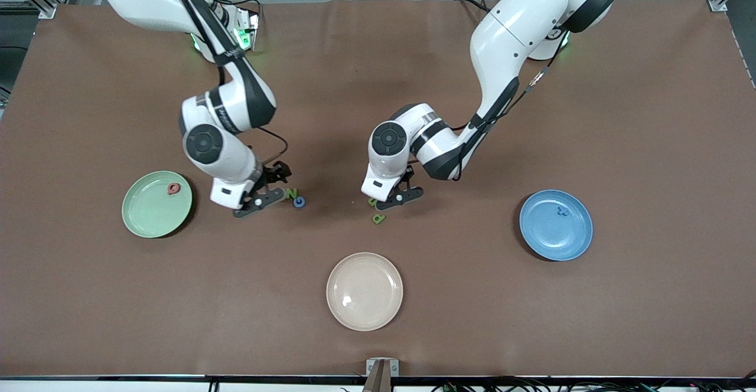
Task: Sort upper and lower case letters into plates
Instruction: 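Grasp the blue m with the left gripper while the right gripper grasps the blue G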
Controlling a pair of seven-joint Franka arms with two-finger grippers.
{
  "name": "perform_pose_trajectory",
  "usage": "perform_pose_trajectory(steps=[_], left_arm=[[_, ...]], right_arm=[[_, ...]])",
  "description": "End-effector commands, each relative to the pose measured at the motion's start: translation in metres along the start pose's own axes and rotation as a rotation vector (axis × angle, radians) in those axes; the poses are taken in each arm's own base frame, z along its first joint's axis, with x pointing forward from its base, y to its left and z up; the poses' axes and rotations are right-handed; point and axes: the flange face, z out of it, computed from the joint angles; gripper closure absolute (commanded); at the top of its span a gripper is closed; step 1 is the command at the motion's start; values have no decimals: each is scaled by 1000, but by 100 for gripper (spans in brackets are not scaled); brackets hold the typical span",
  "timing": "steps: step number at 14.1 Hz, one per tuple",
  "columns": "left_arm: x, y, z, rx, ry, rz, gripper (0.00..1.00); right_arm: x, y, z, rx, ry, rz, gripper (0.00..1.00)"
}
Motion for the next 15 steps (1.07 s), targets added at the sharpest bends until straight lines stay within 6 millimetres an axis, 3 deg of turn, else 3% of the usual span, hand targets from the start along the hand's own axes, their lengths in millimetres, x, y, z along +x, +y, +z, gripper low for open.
perform_pose_trajectory(steps=[1,8,10,12,15], left_arm=[[4,4,1,0,25,13,54],[10,1,3,6,37,3,97],[26,-7,-17,1,60,-20,99],[71,-35,-48,-9,75,-87,99],[109,-65,-103,2,100,-149,100]], right_arm=[[28,-16,23,14,-2,46,0],[40,-21,61,8,14,41,0],[38,-26,67,8,4,32,1],[37,-27,71,7,-2,30,3],[37,-32,74,3,-3,19,16]])
